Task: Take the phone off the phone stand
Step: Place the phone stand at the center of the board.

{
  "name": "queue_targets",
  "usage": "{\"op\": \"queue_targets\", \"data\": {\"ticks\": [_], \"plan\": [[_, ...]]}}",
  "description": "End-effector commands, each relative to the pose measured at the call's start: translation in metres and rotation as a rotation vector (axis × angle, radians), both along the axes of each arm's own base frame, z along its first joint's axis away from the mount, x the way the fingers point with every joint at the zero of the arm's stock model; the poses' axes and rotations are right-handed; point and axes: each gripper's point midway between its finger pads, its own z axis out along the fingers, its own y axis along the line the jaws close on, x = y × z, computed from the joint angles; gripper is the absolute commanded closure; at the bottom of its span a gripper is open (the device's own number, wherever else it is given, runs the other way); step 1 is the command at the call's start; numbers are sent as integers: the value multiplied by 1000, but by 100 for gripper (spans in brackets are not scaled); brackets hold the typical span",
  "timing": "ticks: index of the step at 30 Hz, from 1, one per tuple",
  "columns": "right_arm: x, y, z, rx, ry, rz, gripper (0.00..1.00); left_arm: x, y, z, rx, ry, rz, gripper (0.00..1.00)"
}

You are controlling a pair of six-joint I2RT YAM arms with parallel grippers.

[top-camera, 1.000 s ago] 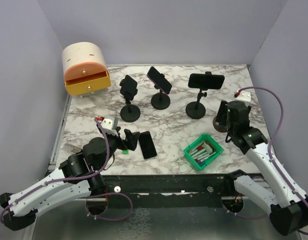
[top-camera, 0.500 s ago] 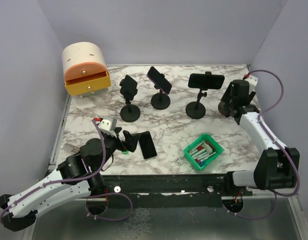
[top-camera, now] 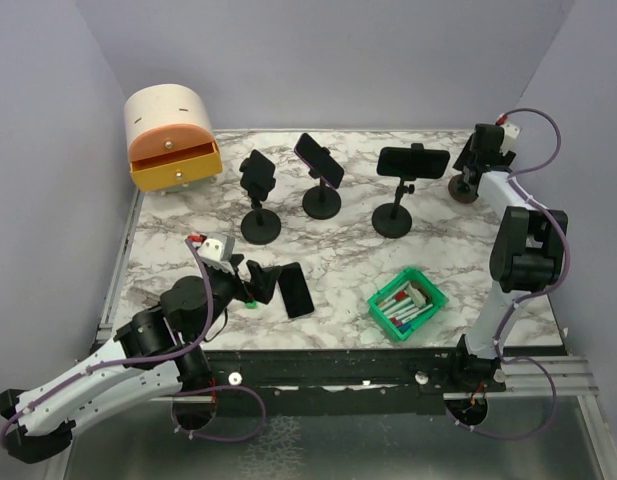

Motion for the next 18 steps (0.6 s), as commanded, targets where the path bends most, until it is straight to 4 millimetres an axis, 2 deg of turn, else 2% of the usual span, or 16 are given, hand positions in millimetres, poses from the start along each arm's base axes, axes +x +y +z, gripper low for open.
{"op": "queue_targets", "data": {"ticks": [1, 5, 12, 18], "plan": [[32, 4, 19, 6, -51, 38, 66, 7, 3, -5, 28, 1, 28, 2], [39, 5, 11, 21, -23, 45, 63, 11, 1, -8, 35, 12, 27, 2], [34, 7, -18, 59, 59, 47, 54, 11, -2, -10, 34, 19, 10, 2], [30, 8, -30, 69, 98, 52, 50, 10, -1, -9, 25, 14, 12, 2]]}}
